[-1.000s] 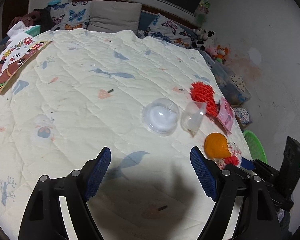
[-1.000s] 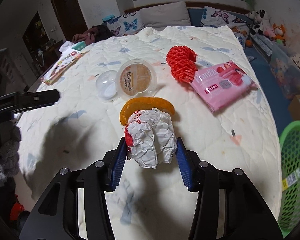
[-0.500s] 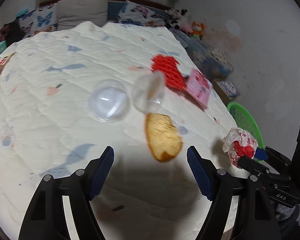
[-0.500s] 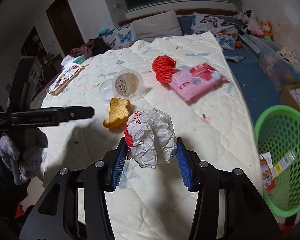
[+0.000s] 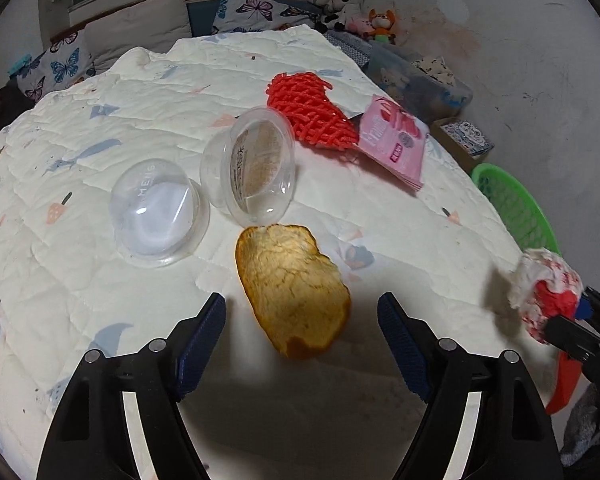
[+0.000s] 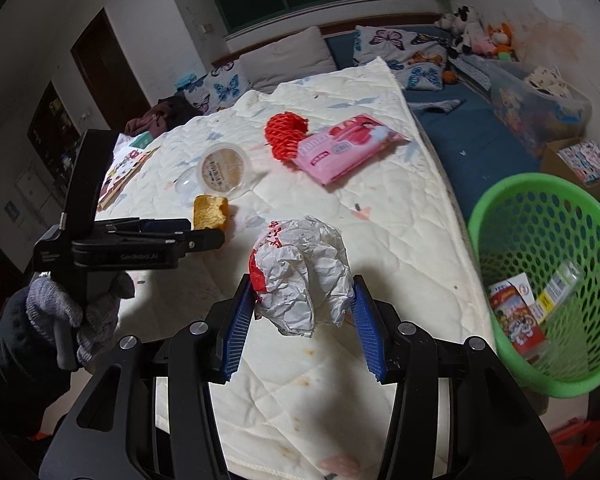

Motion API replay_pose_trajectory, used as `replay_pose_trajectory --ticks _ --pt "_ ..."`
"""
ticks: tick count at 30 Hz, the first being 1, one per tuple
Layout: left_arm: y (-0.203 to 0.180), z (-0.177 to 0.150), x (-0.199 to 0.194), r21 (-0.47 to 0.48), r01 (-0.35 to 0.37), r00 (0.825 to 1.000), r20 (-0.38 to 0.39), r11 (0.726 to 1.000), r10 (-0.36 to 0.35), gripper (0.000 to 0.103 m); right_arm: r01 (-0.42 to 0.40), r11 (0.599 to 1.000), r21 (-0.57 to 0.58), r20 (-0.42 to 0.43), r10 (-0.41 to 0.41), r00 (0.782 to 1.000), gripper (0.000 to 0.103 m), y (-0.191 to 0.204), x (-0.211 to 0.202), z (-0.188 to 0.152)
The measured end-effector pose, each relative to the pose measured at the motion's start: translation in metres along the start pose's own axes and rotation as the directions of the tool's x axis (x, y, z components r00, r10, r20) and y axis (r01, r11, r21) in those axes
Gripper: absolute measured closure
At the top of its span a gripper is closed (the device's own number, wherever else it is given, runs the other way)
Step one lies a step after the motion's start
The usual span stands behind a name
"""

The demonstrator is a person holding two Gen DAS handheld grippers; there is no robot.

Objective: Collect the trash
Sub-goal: 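Grasp the crumpled white paper with the right tool while the left tool grasps the bread slice, then carry the crumpled paper and bread slice to the green basket and release both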

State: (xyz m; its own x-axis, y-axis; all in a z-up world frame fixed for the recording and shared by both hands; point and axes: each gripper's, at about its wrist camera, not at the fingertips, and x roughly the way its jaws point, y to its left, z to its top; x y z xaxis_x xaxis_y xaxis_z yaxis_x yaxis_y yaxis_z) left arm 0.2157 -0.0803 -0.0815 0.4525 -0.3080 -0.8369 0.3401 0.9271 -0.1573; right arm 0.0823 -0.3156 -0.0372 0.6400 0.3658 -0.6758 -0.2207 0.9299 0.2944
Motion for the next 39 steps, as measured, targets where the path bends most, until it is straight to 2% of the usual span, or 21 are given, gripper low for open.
replay_pose_trajectory --ticks 6,11,17,23,27,33,39 --pt "-0.001 0.002 0.008 0.023 -0.041 0.999 0.009 0.999 0.041 0.037 0.004 1.000 0.029 0.004 -0.004 1.000 0.054 -0.009 -0.005 -0.004" --pt "-0.002 0.000 0.006 0.055 -0.069 0.997 0.033 0.996 0.067 0.056 0.009 0.999 0.046 0.008 -0.009 1.000 0.054 -0.013 -0.008 -0.007" --pt "0.000 -0.003 -0.008 0.049 -0.029 0.998 0.052 0.998 0.026 0.069 0.015 0.997 0.069 0.028 -0.017 0.999 0.054 -0.018 -0.016 -0.007" --pt "-0.004 -0.008 -0.023 0.048 0.016 0.998 0.063 0.999 -0.020 0.072 0.032 0.996 0.085 0.054 -0.037 0.998 0.054 -0.024 -0.028 -0.006" --pt "-0.010 -0.006 -0.035 0.040 0.072 0.995 0.072 0.997 -0.075 0.072 0.053 0.993 0.107 0.069 -0.060 0.996 0.054 -0.033 -0.035 -0.005" --pt "-0.037 0.005 -0.051 0.082 0.131 0.987 0.088 0.988 -0.138 0.072 0.124 0.981 0.150 0.087 -0.138 0.987 0.054 -0.061 -0.048 -0.003" --pt "-0.069 0.019 -0.056 0.128 0.178 0.977 0.094 0.976 -0.191 0.072 0.220 0.953 0.207 0.092 -0.242 0.966 0.053 -0.105 -0.065 0.000"
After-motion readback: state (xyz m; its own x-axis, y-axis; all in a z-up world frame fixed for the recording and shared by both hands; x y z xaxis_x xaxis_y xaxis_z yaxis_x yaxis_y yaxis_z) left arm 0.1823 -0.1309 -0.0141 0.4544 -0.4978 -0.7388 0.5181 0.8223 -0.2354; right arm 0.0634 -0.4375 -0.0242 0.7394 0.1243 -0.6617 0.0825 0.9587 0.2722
